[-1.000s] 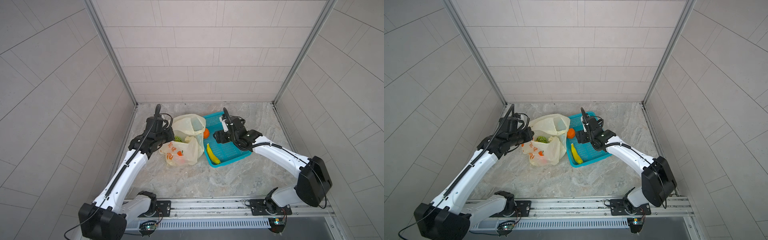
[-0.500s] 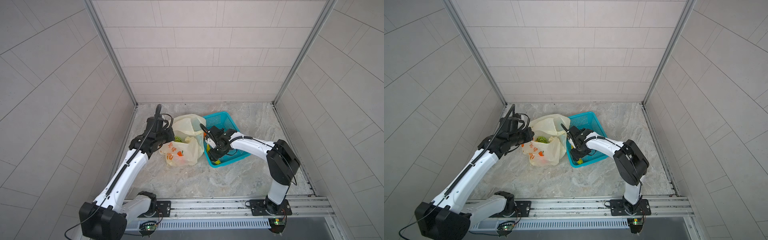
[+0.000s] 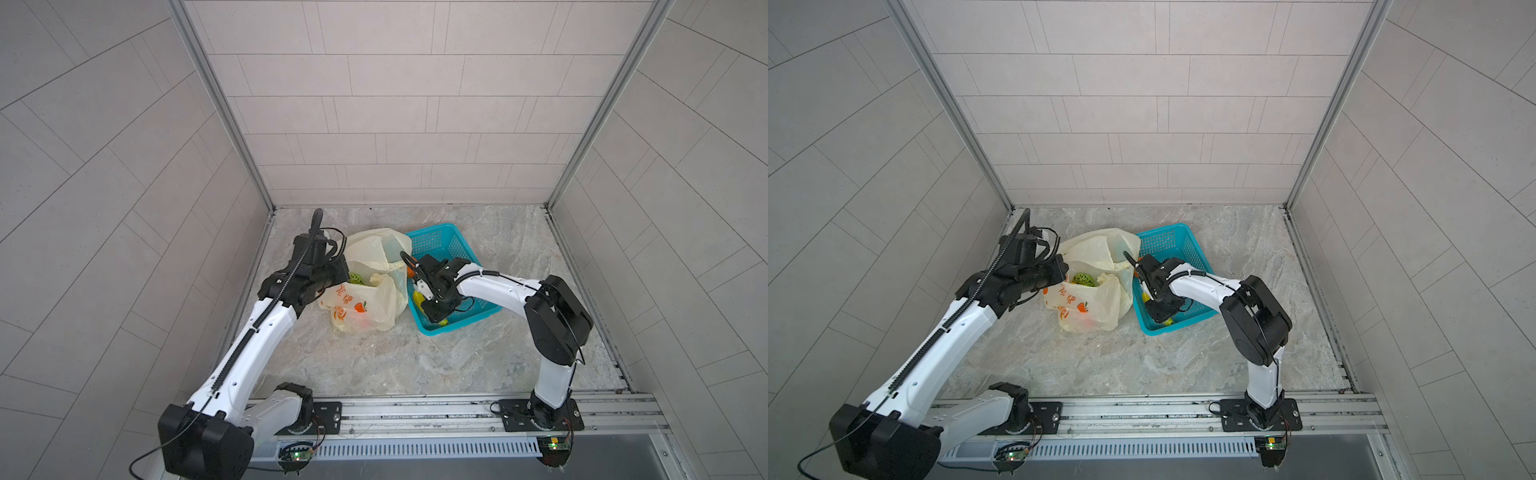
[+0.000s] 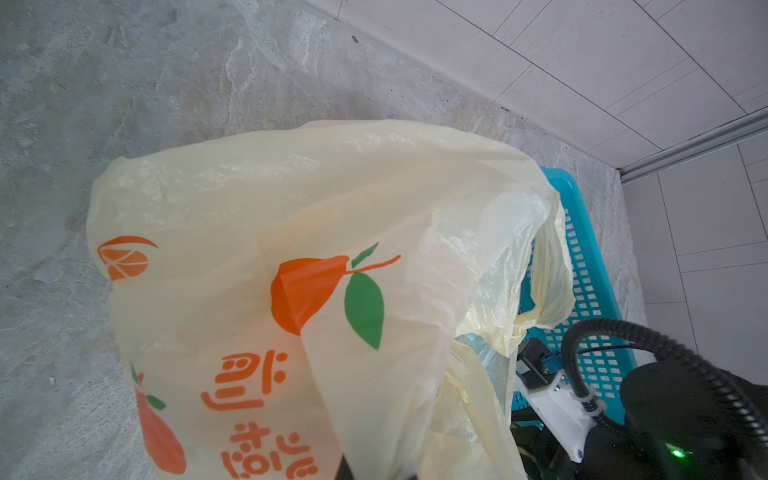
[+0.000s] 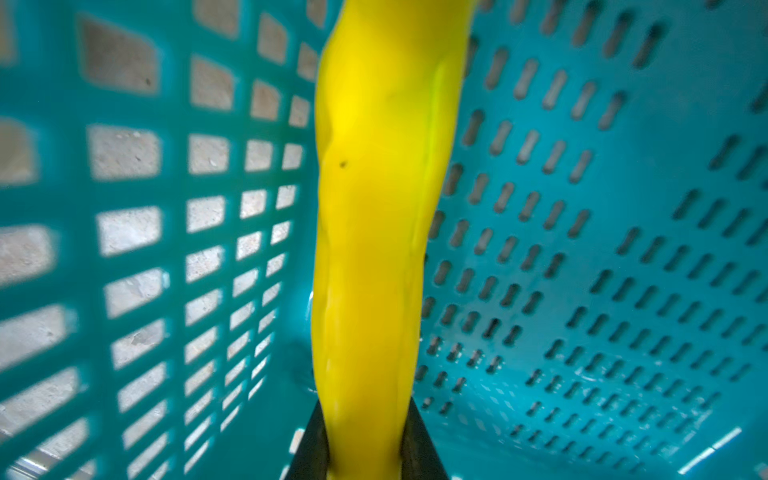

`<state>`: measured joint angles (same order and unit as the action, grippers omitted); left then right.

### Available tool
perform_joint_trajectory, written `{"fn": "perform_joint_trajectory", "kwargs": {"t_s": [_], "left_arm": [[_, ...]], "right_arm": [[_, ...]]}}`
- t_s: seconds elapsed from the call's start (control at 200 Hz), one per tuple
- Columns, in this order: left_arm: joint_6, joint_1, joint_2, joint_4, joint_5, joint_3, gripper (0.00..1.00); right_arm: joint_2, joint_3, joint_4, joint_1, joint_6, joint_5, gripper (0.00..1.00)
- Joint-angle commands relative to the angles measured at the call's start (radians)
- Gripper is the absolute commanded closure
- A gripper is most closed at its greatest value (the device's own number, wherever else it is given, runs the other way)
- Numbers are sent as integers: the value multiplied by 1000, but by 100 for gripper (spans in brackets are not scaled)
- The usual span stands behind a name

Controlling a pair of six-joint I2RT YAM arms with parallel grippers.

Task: Place the fruits into the plastic bag
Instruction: 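Move the right gripper back to the basket and grasp the yellow banana, then carry the banana into the bag opening with the right gripper, release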

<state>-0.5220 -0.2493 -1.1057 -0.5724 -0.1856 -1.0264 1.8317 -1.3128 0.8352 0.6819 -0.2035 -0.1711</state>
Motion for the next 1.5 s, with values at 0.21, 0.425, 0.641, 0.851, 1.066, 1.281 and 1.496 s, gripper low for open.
{"fn": "perform_joint_trajectory", "kwargs": {"t_s": [0.21, 0.425, 0.641, 0.851, 1.066, 1.281, 1.496], "left_arm": [[17, -3, -4, 22, -18, -4, 100], [19, -2, 1, 32, -44, 1, 100], [22, -2, 7, 31, -47, 0, 100], [13, -3, 22, 26, -55, 0, 100], [14, -3, 26, 28, -50, -3, 100], [17, -3, 24, 29, -48, 1, 100], [23, -2, 37, 37, -72, 8, 100]], "right_arm": [[-185, -138, 49, -99, -11, 91, 85], [-225, -200, -40, -10, 85, 21, 85], [-205, -237, -234, 122, 111, -22, 84], [-95, -335, -262, 136, 98, -133, 84], [-7, -359, -214, 182, 131, -172, 84], [28, -319, -208, 194, 118, -225, 84], [140, -387, -209, 146, 46, -215, 83]]}}
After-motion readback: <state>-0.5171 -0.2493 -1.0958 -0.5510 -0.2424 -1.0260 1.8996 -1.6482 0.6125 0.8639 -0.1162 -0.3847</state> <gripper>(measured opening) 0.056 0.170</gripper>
